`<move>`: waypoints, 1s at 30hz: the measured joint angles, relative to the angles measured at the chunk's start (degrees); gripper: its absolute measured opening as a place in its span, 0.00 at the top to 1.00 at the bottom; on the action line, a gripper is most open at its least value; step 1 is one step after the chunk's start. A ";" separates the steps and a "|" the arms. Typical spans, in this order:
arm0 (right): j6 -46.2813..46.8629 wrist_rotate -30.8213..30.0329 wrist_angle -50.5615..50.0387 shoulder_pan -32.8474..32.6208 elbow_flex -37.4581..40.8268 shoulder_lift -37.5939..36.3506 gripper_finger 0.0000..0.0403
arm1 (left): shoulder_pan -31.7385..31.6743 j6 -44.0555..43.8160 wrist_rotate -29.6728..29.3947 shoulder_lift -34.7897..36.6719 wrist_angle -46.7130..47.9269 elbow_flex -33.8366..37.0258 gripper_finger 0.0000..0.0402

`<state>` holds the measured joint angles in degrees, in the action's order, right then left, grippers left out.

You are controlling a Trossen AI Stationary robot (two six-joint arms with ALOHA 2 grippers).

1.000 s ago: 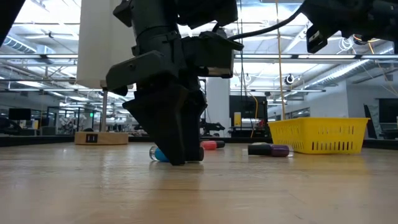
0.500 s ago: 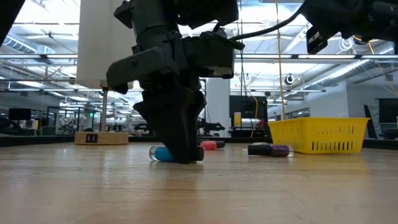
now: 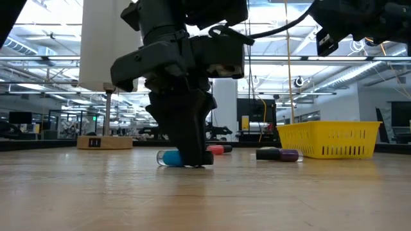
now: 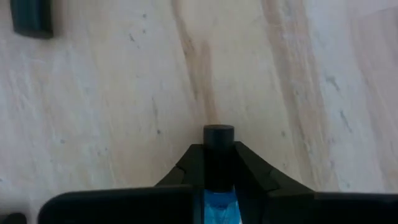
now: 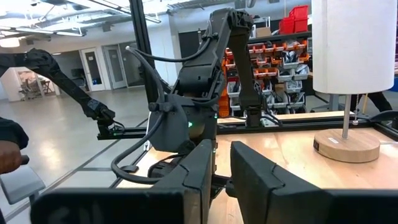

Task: Pick & Place Nail Polish
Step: Put the medium blue nail polish into the yellow bin

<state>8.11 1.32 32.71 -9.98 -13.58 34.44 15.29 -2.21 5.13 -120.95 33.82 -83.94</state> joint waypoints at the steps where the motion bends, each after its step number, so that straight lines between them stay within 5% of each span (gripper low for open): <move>1: -0.01 0.00 -0.01 0.00 0.00 0.00 0.88 | -0.10 0.87 0.04 0.28 -0.18 0.06 0.91; 11: -1.07 -3.27 -1.79 0.00 0.02 -0.02 0.88 | -0.54 8.50 0.19 6.17 -11.96 0.12 0.91; 23: -5.98 -11.95 -11.66 0.19 0.02 0.13 0.88 | -5.89 17.55 -3.82 9.30 -40.12 0.59 0.91; 30: -7.31 -11.79 -13.08 0.15 0.04 0.16 0.88 | -9.76 18.26 1.34 9.32 -49.66 0.59 0.91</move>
<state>0.80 -10.47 19.63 -9.82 -13.54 34.60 5.52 16.05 6.47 -111.63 -15.84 -83.35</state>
